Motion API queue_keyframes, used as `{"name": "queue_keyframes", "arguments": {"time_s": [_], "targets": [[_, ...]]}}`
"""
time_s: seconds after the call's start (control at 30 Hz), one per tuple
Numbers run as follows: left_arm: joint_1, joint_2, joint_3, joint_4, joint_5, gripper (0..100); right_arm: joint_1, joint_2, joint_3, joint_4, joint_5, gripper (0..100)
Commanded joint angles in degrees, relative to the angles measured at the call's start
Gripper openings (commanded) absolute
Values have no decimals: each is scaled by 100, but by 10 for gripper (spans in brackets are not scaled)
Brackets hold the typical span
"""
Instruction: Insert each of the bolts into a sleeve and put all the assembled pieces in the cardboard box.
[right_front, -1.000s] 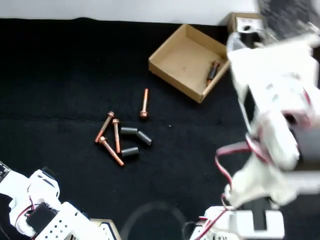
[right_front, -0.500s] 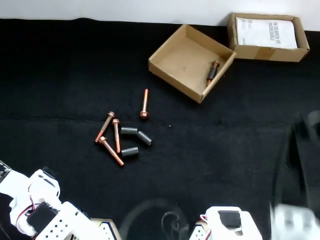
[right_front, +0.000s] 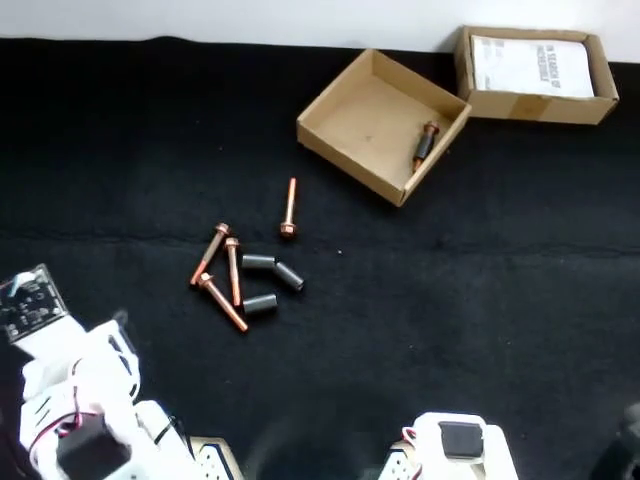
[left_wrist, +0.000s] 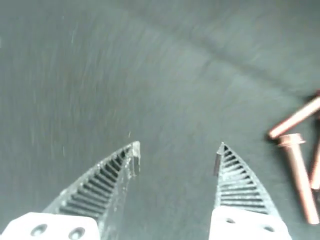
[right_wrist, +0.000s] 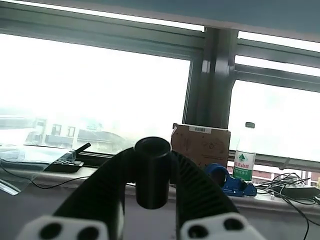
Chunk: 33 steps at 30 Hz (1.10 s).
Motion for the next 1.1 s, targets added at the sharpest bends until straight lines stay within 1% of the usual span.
{"name": "queue_keyframes", "arguments": {"time_s": [0.0,0.1,0.2,0.4,0.5,0.6,0.67,0.77,0.97,1.07], "targets": [[673,189,-796,202,-44,249,66,66,251,48,-431,6],[1077,884,-1490,475,-9,249,66,57,787,31,-659,6],[1253,1991,-2369,615,237,249,66,66,1226,-75,-853,6],[1314,4523,-4567,1116,774,249,75,57,2545,-1112,-1345,6],[1587,5534,-5613,1547,888,249,84,13,3319,-1710,-1468,6],[1974,6246,-6396,1864,1055,249,84,4,4075,-2255,-1512,6],[2211,6536,-6686,1899,1152,249,92,4,4470,-2545,-1547,6],[2615,6730,-6800,1908,1169,249,145,-4,5024,-2800,-1705,6],[3284,6738,-6782,1978,1169,249,1209,-4,6299,-3064,-2505,6],[3512,6782,-6765,1978,1178,249,1569,-4,7116,-3380,-2558,6]]}}
